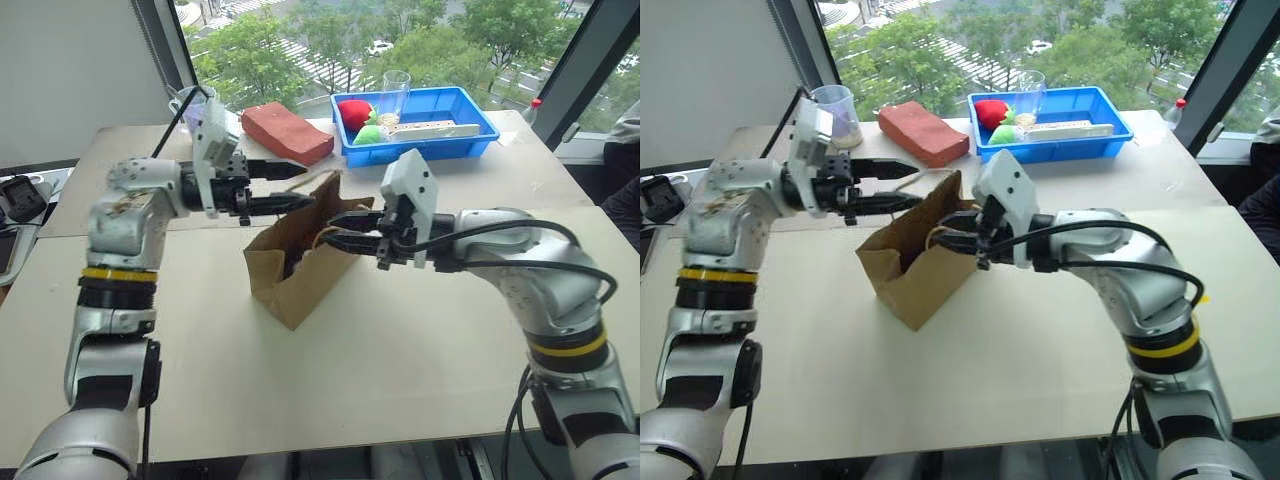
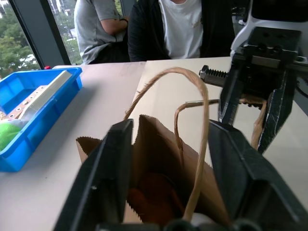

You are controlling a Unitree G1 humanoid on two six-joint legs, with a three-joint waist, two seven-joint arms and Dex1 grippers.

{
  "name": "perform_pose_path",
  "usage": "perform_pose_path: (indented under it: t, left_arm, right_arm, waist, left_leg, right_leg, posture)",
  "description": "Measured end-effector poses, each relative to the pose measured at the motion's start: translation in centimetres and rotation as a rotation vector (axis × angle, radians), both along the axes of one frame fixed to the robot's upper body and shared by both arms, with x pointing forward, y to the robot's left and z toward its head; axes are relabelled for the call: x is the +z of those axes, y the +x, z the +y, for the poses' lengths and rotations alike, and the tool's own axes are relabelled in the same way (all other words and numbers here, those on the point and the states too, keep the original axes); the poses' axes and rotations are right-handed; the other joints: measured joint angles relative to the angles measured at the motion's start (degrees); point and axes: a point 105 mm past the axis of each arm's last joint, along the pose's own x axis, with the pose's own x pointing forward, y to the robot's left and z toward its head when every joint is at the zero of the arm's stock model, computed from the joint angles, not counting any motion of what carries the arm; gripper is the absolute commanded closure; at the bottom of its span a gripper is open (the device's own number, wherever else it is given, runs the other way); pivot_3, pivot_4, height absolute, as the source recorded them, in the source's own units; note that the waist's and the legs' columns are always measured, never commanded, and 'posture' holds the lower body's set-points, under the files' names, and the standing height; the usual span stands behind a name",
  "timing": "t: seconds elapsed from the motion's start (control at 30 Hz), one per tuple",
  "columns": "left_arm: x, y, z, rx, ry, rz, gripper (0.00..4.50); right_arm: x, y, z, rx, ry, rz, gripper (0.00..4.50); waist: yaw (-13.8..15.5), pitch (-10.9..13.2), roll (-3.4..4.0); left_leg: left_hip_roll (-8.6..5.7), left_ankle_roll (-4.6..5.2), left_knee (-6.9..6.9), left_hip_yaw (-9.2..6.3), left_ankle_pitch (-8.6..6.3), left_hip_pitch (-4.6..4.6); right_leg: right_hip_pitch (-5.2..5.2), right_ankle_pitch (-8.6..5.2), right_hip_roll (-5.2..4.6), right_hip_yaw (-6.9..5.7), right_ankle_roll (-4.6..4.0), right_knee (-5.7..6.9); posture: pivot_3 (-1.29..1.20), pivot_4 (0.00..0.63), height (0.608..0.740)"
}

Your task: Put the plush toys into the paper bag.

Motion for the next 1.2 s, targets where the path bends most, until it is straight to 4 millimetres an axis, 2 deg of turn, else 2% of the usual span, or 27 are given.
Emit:
perform_pose_path:
  t: [0.03, 0.17, 0.27, 0.37, 0.43, 0.53, 0.63, 0.7, 0.83, 1.0, 1.13, 1.2]
  left_arm:
    - [0.1, -0.6, 0.9, 0.031, 0.007, 0.006, 0.0]
    - [0.7, -2.2, 3.5, 0.131, 0.026, 0.006, 0.0]
    - [-0.6, -3.1, 4.8, 0.186, 0.04, 0.061, 0.0]
    - [-3.0, -4.4, 5.5, 0.213, 0.023, 0.166, 0.0]
    - [-4.9, -5.4, 4.7, 0.193, 0.014, 0.222, 0.0]
    - [-6.0, -5.8, 3.8, 0.177, 0.02, 0.229, 0.0]
    - [-6.5, -5.4, 2.9, 0.16, 0.015, 0.202, 0.0]
    - [-7.3, -5.3, 2.3, 0.144, 0.016, 0.209, 0.0]
    - [-8.9, -6.0, 1.0, 0.099, 0.019, 0.248, 0.0]
    - [-9.8, -5.2, 0.1, 0.171, -0.006, 0.22, 0.0]
    - [-10.3, -4.3, -1.0, 0.287, -0.063, 0.172, 0.0]
    - [-11.1, -4.0, -1.2, 0.348, -0.07, 0.156, 0.0]
  right_arm:
    - [0.4, -0.3, -0.4, 0.02, -0.017, -0.004, 1.46]
    - [1.8, -1.0, -1.2, 0.07, -0.042, -0.018, 0.06]
    - [2.3, -1.6, -1.6, 0.11, -0.058, 0.0, 0.02]
    - [3.9, -1.9, -2.3, 0.128, -0.02, 0.066, 0.02]
    - [5.8, -2.4, -3.0, 0.151, 0.038, 0.144, 0.02]
    - [6.9, -4.1, -3.5, 0.224, 0.057, 0.25, 0.02]
    - [6.0, -5.8, -4.0, 0.276, 0.012, 0.341, 0.02]
    - [4.5, -6.5, -4.3, 0.267, -0.051, 0.353, 0.02]
    - [1.6, -6.2, -4.3, 0.228, -0.138, 0.336, 0.02]
    - [1.1, -4.7, -3.7, 0.157, -0.205, 0.155, 0.02]
    - [0.7, -4.0, -1.5, 0.131, -0.184, 0.052, 0.02]
    - [1.4, -4.1, -0.6, 0.131, -0.155, 0.002, 0.02]
  waist:
    - [-0.02, 0.0, 0.0]
    - [0.42, 0.01, 0.01]
    - [0.83, 0.01, 0.01]
    - [0.9, 0.02, 0.02]
    - [1.27, 0.02, 0.02]
    - [2.22, 0.02, 0.02]
    - [2.95, 0.02, 0.02]
    - [3.23, 0.02, 0.02]
    - [2.92, 0.02, 0.02]
    - [2.86, 0.02, 0.02]
    - [2.99, 0.02, 0.01]
    - [3.08, 0.02, 0.01]
  left_leg:
    - [0.01, 0.0, -0.03, 0.0, 0.0, 0.0]
    - [0.02, -0.03, -0.05, -0.01, -0.03, 0.05]
    - [0.02, -0.04, -0.04, 0.0, -0.04, 0.06]
    - [0.07, -0.05, -0.05, 0.0, -0.07, 0.06]
    - [0.12, -0.06, -0.07, -0.01, -0.08, 0.06]
    - [0.11, -0.02, -0.07, 0.0, -0.17, 0.06]
    - [0.08, 0.03, -0.05, 0.04, -0.2, 0.06]
    - [0.06, 0.05, -0.04, 0.09, -0.22, 0.06]
    - [0.09, 0.03, -0.02, 0.36, -0.22, 0.08]
    - [0.1, 0.03, -0.01, 0.52, -0.22, 0.24]
    - [0.09, -0.04, -0.01, 0.56, -0.18, 0.24]
    - [0.09, -0.04, -0.02, 0.56, -0.18, 0.25]
  right_leg:
    - [-0.01, 0.0, 0.01, 0.0, 0.0, 0.0]
    - [0.06, 0.0, 0.02, -0.01, 0.0, -0.06]
    - [0.1, 0.0, 0.01, 0.0, -0.01, -0.13]
    - [0.08, 0.01, 0.01, 0.03, -0.02, -0.15]
    - [0.08, 0.02, 0.0, 0.03, -0.04, -0.24]
    - [0.09, 0.03, 0.01, 0.01, -0.06, -0.36]
    - [0.13, 0.03, -0.02, 0.01, -0.06, -0.41]
    - [0.14, 0.03, -0.01, 0.0, -0.06, -0.39]
    - [0.05, 0.04, -0.04, 0.09, -0.07, -0.35]
    - [0.08, 0.06, -0.1, 0.11, -0.1, -0.37]
    - [0.05, 0.07, -0.17, 0.1, -0.13, -0.36]
    - [0.04, 0.08, -0.23, 0.1, -0.13, -0.36]
  posture:
    - [0.0, 0.15, 0.74]
    - [0.0, 0.15, 0.74]
    - [0.0, 0.15, 0.74]
    - [0.0, 0.15, 0.74]
    - [0.0, 0.15, 0.74]
    - [0.0, 0.15, 0.74]
    - [0.0, 0.15, 0.74]
    - [0.0, 0.15, 0.74]
    - [0.0, 0.15, 0.74]
    - [0.0, 0.15, 0.74]
    - [0.0, 0.15, 0.74]
    - [0.0, 0.15, 0.74]
